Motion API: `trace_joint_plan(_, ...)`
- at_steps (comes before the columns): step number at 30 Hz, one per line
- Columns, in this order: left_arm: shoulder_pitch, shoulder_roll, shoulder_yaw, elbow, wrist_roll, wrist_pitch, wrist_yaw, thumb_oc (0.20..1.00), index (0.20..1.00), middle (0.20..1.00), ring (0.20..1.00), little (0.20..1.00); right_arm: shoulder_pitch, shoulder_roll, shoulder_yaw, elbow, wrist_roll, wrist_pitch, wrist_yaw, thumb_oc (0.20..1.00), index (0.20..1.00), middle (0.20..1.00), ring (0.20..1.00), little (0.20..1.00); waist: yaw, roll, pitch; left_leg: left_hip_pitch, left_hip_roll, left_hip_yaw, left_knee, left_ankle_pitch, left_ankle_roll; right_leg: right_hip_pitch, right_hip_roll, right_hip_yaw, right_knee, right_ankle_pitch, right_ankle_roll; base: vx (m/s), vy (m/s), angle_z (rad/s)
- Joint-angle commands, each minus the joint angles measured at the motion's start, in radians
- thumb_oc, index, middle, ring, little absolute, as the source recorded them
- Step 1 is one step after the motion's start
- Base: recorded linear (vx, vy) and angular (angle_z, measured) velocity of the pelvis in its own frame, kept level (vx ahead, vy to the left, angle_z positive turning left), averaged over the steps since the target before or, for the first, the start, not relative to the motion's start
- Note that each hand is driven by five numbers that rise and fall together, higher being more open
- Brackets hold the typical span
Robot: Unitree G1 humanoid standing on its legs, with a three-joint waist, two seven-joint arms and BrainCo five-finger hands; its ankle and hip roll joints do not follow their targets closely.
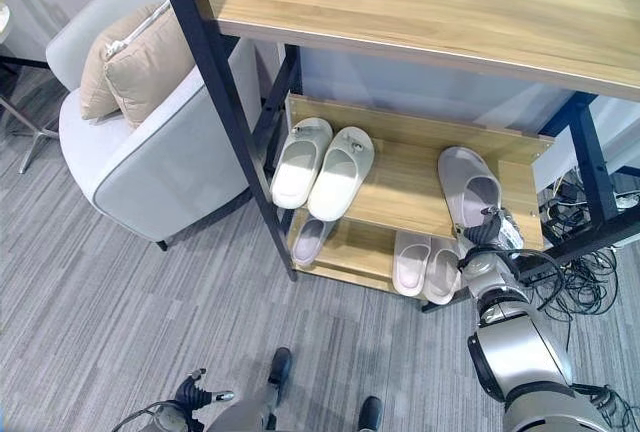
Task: Arrange the slippers neatly on the shoe rack.
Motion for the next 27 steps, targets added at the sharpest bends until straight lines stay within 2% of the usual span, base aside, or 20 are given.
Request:
trace_joint_plan(1, -0.062, -0.008, 0.0, 0.067, -0.003, -0.002, 0.009, 1.0, 1.0, 1.0, 1.0, 1.0, 0.001, 0.005, 0.042, 0.018, -0.085, 0.044, -0.008, 0.2, 0.2, 0.2, 0.2, 0.2, 0.025, 0.013, 0.043, 0.036, 0.041, 0.109, 0.011, -0.128, -0.041, -0.021, -0.078, 0.039, 0.005, 0.052, 0.067, 0.0, 0.0, 0.0)
trace_joint_plan(4, -0.065, -0.011, 0.015, 0.072, 0.005, 0.0, 0.013, 1.0, 1.0, 1.0, 1.0, 1.0, 0.044, 0.001, 0.036, -0.132, -0.126, 0.042, -0.048, 0.2, 0.2, 0.2, 0.2, 0.2, 0.014, 0.012, 0.04, 0.047, 0.045, 0.117, 0.011, -0.132, -0.039, -0.018, -0.078, 0.047, 0.005, 0.051, 0.067, 0.0, 0.014, -0.02)
trace_joint_plan(5, -0.059, -0.009, 0.042, 0.073, 0.018, 0.005, 0.017, 1.0, 1.0, 1.0, 1.0, 1.0, 0.117, -0.024, 0.007, -0.372, -0.192, 0.046, -0.079, 0.2, 0.2, 0.2, 0.2, 0.2, -0.002, 0.01, 0.038, 0.063, 0.052, 0.126, 0.011, -0.143, -0.034, -0.011, -0.076, 0.061, 0.005, 0.049, 0.067, 0.0, 0.037, -0.1)
trace_joint_plan(8, -0.046, -0.011, 0.079, 0.076, 0.054, 0.004, 0.011, 1.0, 1.0, 1.0, 1.0, 1.0, 0.26, -0.07, -0.076, -0.629, -0.291, 0.042, -0.088, 0.2, 0.2, 0.2, 0.2, 0.2, -0.021, 0.002, 0.025, 0.103, 0.062, 0.141, 0.011, -0.163, -0.026, 0.014, -0.073, 0.073, 0.005, 0.038, 0.066, 0.04, 0.02, -0.16)
trace_joint_plan(11, -0.04, -0.008, 0.094, 0.075, 0.086, 0.005, 0.003, 1.0, 1.0, 1.0, 1.0, 1.0, 0.382, -0.082, -0.156, -0.778, -0.344, 0.029, -0.085, 0.2, 0.2, 0.2, 0.2, 0.2, -0.03, -0.004, 0.008, 0.139, 0.066, 0.148, 0.011, -0.18, -0.023, 0.041, -0.071, 0.077, 0.005, 0.027, 0.065, 0.06, -0.007, -0.17)
trace_joint_plan(16, -0.02, -0.016, 0.123, 0.078, 0.128, 0.007, -0.006, 1.0, 1.0, 1.0, 1.0, 1.0, 0.566, -0.023, -0.243, -0.969, -0.35, -0.022, -0.077, 0.2, 0.2, 0.2, 0.2, 0.2, -0.054, -0.008, -0.019, 0.204, 0.072, 0.168, 0.011, -0.203, -0.018, 0.083, -0.066, 0.093, 0.005, 0.01, 0.064, 0.05, -0.003, -0.26)
trace_joint_plan(17, 0.0, -0.019, 0.131, 0.08, 0.142, 0.007, -0.007, 1.0, 1.0, 1.0, 1.0, 1.0, 0.633, -0.003, -0.263, -1.033, -0.334, -0.051, -0.066, 0.2, 0.2, 0.2, 0.2, 0.2, -0.06, -0.006, -0.018, 0.22, 0.07, 0.17, 0.011, -0.208, -0.016, 0.097, -0.068, 0.096, 0.005, 0.006, 0.064, 0.02, 0.006, -0.16)
trace_joint_plan(18, 0.002, -0.018, 0.13, 0.079, 0.142, 0.007, -0.007, 1.0, 1.0, 1.0, 1.0, 1.0, 0.637, -0.003, -0.265, -1.036, -0.334, -0.051, -0.064, 0.2, 0.2, 0.2, 0.2, 0.2, -0.059, -0.006, -0.018, 0.221, 0.07, 0.17, 0.011, -0.208, -0.016, 0.099, -0.068, 0.096, 0.005, 0.006, 0.064, 0.06, 0.011, -0.11)
trace_joint_plan(19, 0.015, -0.015, 0.144, 0.081, 0.158, 0.007, -0.007, 1.0, 1.0, 1.0, 1.0, 1.0, 0.715, 0.015, -0.268, -1.099, -0.327, -0.087, -0.038, 0.2, 0.2, 0.2, 0.2, 0.2, -0.068, -0.005, -0.016, 0.242, 0.067, 0.171, 0.011, -0.215, -0.011, 0.125, -0.068, 0.094, 0.005, -0.006, 0.063, 0.06, 0.009, -0.04)
trace_joint_plan(22, 0.031, 0.005, 0.165, 0.073, 0.196, 0.004, 0.001, 1.0, 1.0, 1.0, 1.0, 1.0, 0.827, -0.001, -0.236, -1.217, -0.372, -0.148, -0.001, 0.2, 0.2, 0.2, 0.2, 0.2, -0.084, -0.003, 0.028, 0.293, 0.067, 0.174, 0.011, -0.227, -0.001, 0.138, -0.074, 0.102, 0.093, -0.051, 0.056, 0.02, 0.016, 0.02)
trace_joint_plan(25, 0.054, 0.02, 0.193, 0.049, 0.193, 0.0, 0.015, 1.0, 1.0, 1.0, 1.0, 1.0, 0.928, -0.028, -0.184, -1.321, -0.391, -0.204, 0.062, 0.2, 0.2, 0.2, 0.2, 0.2, -0.085, -0.008, 0.086, 0.366, 0.074, 0.182, 0.011, -0.234, 0.002, 0.177, -0.076, 0.112, 0.117, -0.066, 0.055, 0.01, 0.001, -0.06)
trace_joint_plan(27, 0.068, 0.024, 0.202, 0.032, 0.173, -0.009, 0.017, 1.0, 1.0, 1.0, 1.0, 1.0, 0.952, -0.056, -0.133, -1.35, -0.379, -0.238, 0.103, 0.2, 0.2, 0.2, 0.2, 0.2, -0.073, -0.017, 0.144, 0.367, 0.082, 0.189, 0.107, -0.267, 0.008, 0.186, -0.075, 0.139, 0.139, -0.07, 0.051, -0.1, -0.017, -0.24)
